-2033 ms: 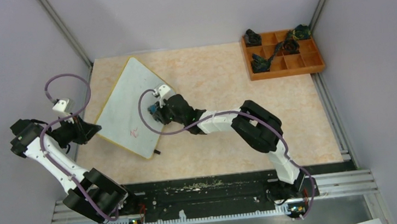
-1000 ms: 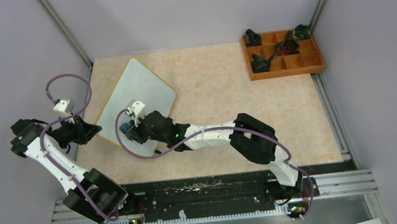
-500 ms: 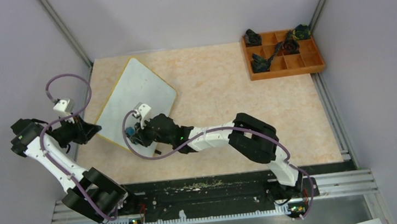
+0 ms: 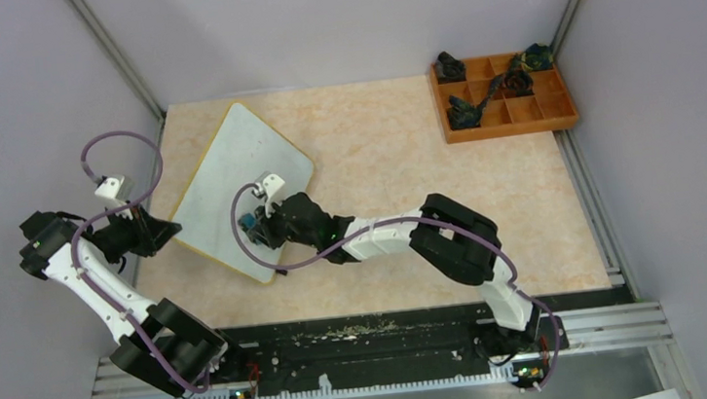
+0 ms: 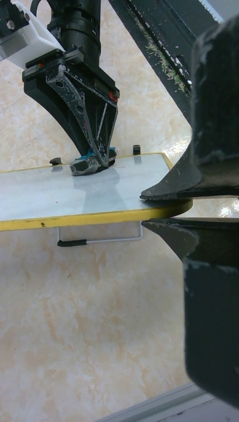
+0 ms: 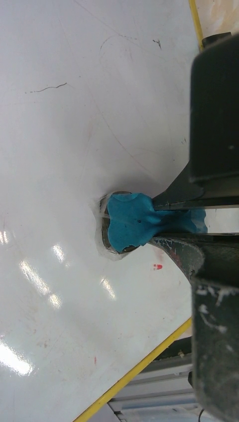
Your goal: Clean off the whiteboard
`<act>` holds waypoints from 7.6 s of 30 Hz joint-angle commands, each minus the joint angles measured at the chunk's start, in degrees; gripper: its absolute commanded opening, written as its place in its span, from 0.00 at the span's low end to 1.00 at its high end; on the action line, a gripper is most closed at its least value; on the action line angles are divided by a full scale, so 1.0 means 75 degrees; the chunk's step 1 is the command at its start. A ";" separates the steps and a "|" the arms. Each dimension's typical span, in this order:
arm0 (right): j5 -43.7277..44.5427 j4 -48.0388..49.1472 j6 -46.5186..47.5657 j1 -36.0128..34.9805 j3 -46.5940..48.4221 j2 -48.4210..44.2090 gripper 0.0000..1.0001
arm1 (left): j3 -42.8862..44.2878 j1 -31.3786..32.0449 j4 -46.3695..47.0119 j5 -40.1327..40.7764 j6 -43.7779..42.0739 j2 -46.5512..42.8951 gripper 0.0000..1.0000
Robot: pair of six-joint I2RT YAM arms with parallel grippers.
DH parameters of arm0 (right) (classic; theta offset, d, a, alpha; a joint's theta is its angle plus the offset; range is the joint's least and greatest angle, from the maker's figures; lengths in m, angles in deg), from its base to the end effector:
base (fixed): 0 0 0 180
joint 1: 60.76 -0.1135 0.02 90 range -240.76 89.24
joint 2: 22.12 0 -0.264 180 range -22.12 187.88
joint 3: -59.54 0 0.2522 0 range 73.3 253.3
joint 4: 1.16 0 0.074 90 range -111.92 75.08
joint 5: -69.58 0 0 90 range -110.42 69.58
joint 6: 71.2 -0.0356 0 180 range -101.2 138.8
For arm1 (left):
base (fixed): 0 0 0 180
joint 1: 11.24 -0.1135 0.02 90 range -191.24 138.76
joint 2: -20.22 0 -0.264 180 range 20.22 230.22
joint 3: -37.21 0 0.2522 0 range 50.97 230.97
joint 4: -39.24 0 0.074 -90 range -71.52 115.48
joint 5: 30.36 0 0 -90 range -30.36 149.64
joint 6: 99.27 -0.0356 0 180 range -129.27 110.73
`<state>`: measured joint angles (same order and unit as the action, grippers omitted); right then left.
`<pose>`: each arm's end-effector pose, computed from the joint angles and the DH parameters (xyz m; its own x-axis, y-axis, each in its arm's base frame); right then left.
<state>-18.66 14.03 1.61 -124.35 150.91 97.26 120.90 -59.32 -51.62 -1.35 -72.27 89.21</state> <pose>0.2140 0.4285 0.2008 -0.3549 -0.0505 -0.9335 -0.8133 0.5091 0.2817 0.1509 0.1214 0.3353 -0.4915 0.0994 -0.8652 0.4776 0.8615 -0.1724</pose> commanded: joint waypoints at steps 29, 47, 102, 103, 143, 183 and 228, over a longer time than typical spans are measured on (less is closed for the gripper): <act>0.0657 -0.0345 0.0399 -0.1149 0.0277 -0.0323 0.00 | -0.0272 0.0151 -0.0530 0.0417 -0.0471 -0.0010 0.00; 0.0755 -0.1213 0.1063 0.0834 0.0997 0.0021 0.00 | -0.0264 0.0156 -0.0524 0.0480 -0.0491 -0.0049 0.00; -0.0592 -0.2956 0.1790 0.1283 0.4860 0.1422 0.00 | -0.0395 0.0235 -0.0517 0.0514 -0.0563 -0.0073 0.00; -0.0543 -0.2881 0.1872 0.1180 0.4758 0.1340 0.00 | -0.0406 0.0243 -0.0515 0.0525 -0.0561 -0.0070 0.00; -0.0192 -0.3461 0.2221 0.1511 0.5844 0.2266 0.00 | -0.0324 0.0244 -0.0522 0.0597 -0.0515 -0.0208 0.00; -0.0300 -0.3520 0.2151 0.1669 0.5799 0.2483 0.00 | -0.0376 0.0253 -0.0519 0.0642 -0.0545 -0.0223 0.00; -0.0384 -0.3560 0.2513 0.1864 0.6554 0.2619 0.00 | -0.0509 0.0271 -0.0525 0.0644 -0.0572 -0.0340 0.00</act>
<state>-19.64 -12.39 20.30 -110.36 196.39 114.76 119.39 -59.10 -51.47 -0.50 -71.86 87.26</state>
